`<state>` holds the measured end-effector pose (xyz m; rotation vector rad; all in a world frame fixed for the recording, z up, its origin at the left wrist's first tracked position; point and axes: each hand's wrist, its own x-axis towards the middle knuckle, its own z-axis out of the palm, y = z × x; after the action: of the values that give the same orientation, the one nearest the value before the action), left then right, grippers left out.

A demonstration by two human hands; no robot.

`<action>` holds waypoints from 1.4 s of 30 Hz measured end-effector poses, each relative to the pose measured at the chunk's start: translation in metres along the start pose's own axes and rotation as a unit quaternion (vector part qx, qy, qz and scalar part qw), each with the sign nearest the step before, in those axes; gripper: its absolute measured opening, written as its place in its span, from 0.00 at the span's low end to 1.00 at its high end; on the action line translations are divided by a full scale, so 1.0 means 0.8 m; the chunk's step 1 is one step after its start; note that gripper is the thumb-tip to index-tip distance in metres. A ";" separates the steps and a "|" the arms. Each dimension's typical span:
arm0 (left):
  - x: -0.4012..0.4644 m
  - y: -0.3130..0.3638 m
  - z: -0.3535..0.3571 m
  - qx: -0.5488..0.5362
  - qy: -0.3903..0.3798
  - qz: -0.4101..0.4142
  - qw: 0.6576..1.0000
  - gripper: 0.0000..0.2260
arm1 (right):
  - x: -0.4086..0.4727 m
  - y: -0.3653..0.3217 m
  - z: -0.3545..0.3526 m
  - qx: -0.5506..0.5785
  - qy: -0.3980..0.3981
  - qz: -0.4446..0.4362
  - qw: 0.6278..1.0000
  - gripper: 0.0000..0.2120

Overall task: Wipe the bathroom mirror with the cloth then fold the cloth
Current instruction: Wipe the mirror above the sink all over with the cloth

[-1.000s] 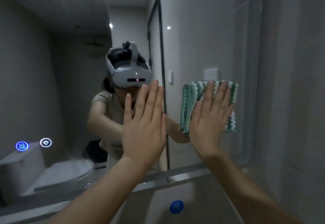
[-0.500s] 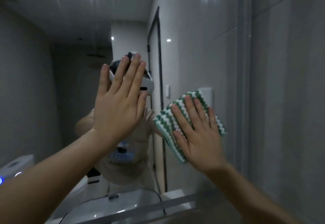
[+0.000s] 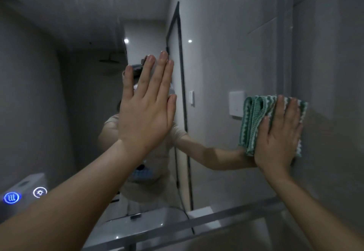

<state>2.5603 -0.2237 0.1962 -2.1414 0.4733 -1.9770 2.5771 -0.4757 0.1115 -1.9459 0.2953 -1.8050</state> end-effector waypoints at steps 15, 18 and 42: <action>-0.001 0.000 0.002 -0.041 0.024 -0.005 0.999 0.25 | -0.001 -0.206 0.018 0.023 -0.007 -0.189 0.982 0.25; -0.003 -0.001 0.004 -0.024 0.032 0.004 0.999 0.25 | 0.008 -0.188 0.016 0.032 -0.022 -0.233 0.972 0.25; 0.001 0.003 0.000 -0.019 0.031 -0.013 0.999 0.26 | 0.091 -0.083 0.000 0.003 -0.007 0.044 0.999 0.28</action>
<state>2.5605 -0.2260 0.1964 -2.1251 0.4993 -2.0696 2.5752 -0.4515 0.2071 -1.9098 0.3660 -1.7338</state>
